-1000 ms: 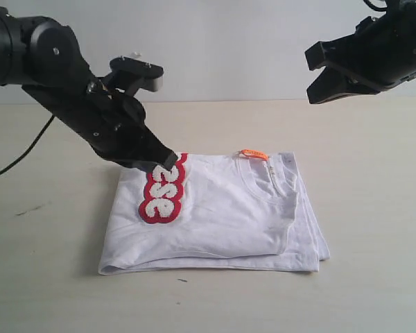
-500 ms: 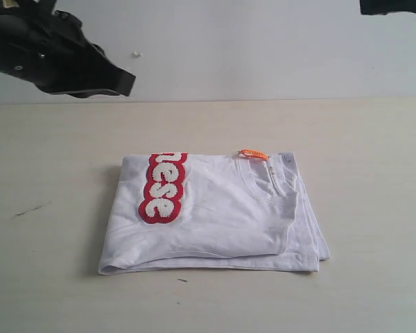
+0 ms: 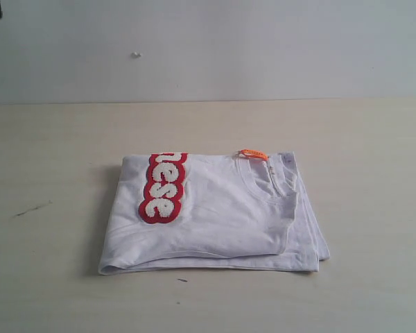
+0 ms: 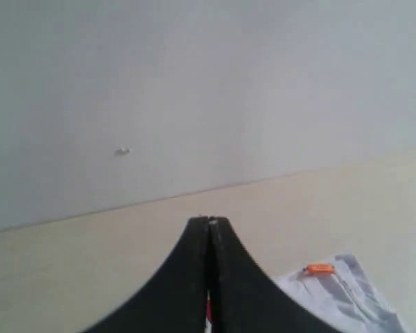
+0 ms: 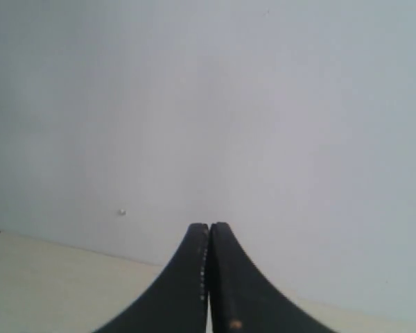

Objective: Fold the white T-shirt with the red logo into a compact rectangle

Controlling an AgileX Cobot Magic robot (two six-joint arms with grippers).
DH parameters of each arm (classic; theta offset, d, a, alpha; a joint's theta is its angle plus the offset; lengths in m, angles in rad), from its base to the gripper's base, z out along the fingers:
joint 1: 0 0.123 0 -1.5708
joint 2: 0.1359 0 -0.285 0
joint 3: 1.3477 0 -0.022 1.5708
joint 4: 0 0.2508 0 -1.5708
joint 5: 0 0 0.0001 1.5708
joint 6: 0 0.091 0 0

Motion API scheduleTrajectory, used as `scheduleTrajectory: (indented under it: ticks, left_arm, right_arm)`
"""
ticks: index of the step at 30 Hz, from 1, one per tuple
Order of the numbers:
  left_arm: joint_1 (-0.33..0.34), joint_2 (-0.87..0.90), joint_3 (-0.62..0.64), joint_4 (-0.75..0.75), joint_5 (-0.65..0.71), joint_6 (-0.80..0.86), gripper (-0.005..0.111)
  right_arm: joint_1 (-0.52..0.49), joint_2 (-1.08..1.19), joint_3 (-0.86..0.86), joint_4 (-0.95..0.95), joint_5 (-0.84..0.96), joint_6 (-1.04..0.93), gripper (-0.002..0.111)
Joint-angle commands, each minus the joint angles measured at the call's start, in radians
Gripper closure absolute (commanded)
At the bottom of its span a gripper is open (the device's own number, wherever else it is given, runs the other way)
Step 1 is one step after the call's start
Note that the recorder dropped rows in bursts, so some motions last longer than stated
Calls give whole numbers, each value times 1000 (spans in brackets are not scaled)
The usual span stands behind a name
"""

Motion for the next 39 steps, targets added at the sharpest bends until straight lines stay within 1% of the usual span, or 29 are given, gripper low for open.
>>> scheduleTrajectory:
  ticks: [1,4,5,8,11,15,18,24,32,39]
  left_arm:
    - [2,-92,36,-19,-36,-7,107]
    - [2,-153,73,-21,-67,-7,107]
    - [2,-194,101,-21,-106,-7,107]
    - [2,-295,159,-21,-165,-22,107]
    - [2,-362,196,-28,-186,-31,107]
    - [2,-461,252,-84,-211,-31,107]
    - [2,-530,287,-84,-226,-31,107]
    - [2,-640,328,-84,-229,-31,107]
    - [2,-766,363,-78,-227,-31,107]
    - [2,-866,363,-78,-199,-31,107]
  right_arm:
    - [3,-99,43,-4,-57,-10,108]
    - [3,-157,71,-4,-55,-10,108]
    - [3,-196,88,-4,-55,-10,108]
    - [3,-272,113,-4,-57,-10,108]
    - [3,-330,140,-4,-59,-10,108]
    - [3,-432,190,-4,-104,-10,108]
    - [3,-519,229,-4,-133,-10,108]
    - [3,-664,277,-4,-129,-10,108]
    - [3,-673,289,-9,-118,-10,108]
    - [3,-673,289,-29,-109,-10,108]
